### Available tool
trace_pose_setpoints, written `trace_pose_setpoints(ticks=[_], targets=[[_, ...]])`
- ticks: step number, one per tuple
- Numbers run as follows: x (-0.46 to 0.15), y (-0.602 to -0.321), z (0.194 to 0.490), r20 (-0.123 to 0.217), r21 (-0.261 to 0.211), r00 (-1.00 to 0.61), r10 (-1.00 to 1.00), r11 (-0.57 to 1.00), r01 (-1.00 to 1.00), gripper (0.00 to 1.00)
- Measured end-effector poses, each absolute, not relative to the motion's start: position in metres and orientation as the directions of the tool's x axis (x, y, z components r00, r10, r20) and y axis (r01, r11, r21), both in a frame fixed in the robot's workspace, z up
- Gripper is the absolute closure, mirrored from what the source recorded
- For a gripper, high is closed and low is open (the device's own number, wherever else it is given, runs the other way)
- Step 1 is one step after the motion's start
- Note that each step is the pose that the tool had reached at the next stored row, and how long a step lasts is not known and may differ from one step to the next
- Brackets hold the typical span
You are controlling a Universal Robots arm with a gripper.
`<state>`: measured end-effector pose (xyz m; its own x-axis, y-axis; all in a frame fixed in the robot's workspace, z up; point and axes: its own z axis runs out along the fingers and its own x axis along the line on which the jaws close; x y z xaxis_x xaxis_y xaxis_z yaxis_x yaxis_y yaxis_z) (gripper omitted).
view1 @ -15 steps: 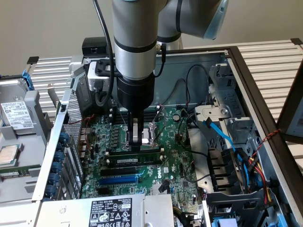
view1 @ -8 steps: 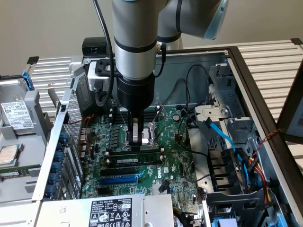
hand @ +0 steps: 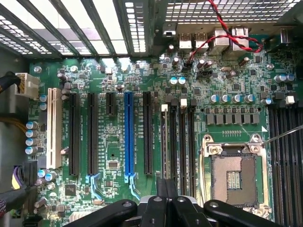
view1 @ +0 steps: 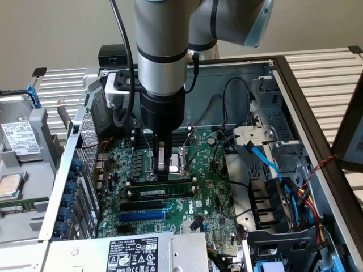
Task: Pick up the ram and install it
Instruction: 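Press down the ram until it locks into place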
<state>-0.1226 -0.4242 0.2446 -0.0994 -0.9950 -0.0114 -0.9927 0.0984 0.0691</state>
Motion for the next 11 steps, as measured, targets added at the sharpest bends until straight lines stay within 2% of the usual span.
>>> trace_pose_setpoints(ticks=[11], targets=[[-0.1225, -0.4242, 0.2421, -0.010, 0.069, -0.258, -0.966, 0.257, -0.964, 0.90]])
